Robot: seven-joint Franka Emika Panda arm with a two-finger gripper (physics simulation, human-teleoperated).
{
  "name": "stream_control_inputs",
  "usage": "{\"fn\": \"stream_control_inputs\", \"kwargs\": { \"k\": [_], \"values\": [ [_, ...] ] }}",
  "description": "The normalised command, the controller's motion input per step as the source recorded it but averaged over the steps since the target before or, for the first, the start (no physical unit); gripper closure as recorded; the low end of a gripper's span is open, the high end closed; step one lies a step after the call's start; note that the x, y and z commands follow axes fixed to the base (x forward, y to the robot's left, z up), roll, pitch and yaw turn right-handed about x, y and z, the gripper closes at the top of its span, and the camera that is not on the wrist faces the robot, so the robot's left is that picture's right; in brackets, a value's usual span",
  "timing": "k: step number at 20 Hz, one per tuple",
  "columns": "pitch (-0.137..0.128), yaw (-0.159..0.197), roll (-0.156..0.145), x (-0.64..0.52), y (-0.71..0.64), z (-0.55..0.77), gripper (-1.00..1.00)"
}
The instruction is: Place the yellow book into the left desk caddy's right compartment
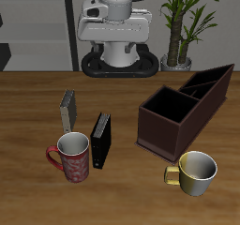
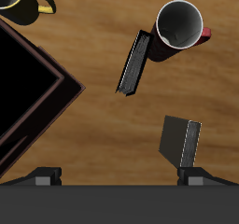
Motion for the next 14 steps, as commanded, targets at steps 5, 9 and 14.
{"fn": "stream_control_inputs", "kwargs": {
  "k": [5, 9, 14],
  "values": [
    [0.000, -0.002, -0.055, -0.03, -0.53, -0.09, -1.00],
    [0.002, 0.011, -0.091, -0.03, -0.66, -0.14, -1.00],
    [-0.020, -0.002, -0.066, -0.10, -0.41, -0.06, -1.00]
  ]
}}
